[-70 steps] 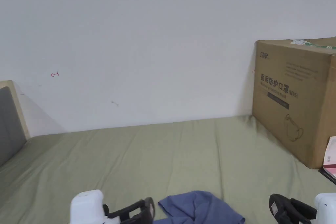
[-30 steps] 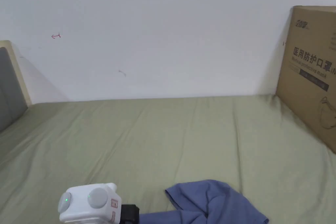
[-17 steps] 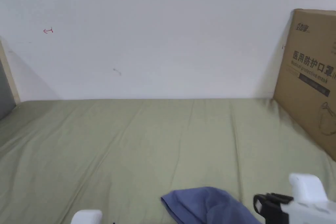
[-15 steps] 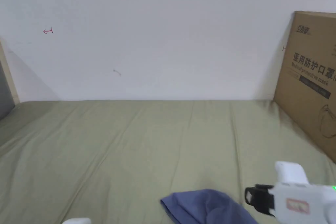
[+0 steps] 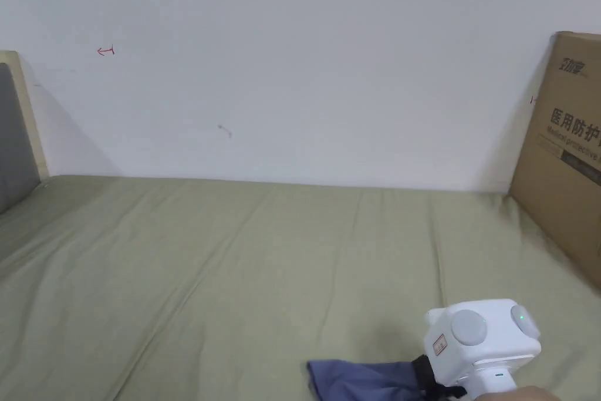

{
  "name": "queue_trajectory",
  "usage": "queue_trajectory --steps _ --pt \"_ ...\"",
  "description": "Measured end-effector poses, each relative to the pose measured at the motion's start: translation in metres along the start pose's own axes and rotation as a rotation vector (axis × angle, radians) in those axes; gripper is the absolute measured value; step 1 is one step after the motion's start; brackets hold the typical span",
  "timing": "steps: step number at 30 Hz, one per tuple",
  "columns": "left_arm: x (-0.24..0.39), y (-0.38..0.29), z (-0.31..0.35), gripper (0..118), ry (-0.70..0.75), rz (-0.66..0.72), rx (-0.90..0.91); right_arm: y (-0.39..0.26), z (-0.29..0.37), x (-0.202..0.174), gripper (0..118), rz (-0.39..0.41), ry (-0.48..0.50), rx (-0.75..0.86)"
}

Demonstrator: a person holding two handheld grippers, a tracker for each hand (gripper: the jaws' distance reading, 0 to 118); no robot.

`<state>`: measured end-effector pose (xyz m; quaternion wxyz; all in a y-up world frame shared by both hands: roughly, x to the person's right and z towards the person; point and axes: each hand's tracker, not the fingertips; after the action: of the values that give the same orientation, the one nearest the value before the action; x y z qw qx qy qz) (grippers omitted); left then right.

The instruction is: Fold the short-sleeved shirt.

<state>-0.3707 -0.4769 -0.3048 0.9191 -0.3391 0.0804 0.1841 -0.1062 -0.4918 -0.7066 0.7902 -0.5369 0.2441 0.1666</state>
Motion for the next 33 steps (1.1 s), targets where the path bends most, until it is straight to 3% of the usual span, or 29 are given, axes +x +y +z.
queue_trajectory --steps 2,5,12,19,24,33 --pt "-0.001 0.002 0.006 1 0.006 0.001 0.008 -0.016 0.022 -0.001 1 0.019 0.076 0.03" --pt "-0.001 0.011 0.027 1 0.025 0.017 0.071 -0.042 0.081 0.008 1 0.021 0.082 0.195" --pt "-0.004 0.064 0.116 1 0.062 0.002 0.273 -0.094 0.244 0.072 1 -0.226 0.128 0.476" --pt "0.012 0.126 0.196 1 0.072 -0.126 0.434 -0.127 0.381 0.093 1 -0.279 0.083 0.669" --pt "0.03 0.174 0.233 1 0.048 -0.148 0.506 -0.127 0.451 0.089 1 -0.247 0.058 0.781" --pt "0.045 0.249 0.26 1 0.028 -0.14 0.583 -0.076 0.518 0.084 1 -0.223 0.016 0.885"
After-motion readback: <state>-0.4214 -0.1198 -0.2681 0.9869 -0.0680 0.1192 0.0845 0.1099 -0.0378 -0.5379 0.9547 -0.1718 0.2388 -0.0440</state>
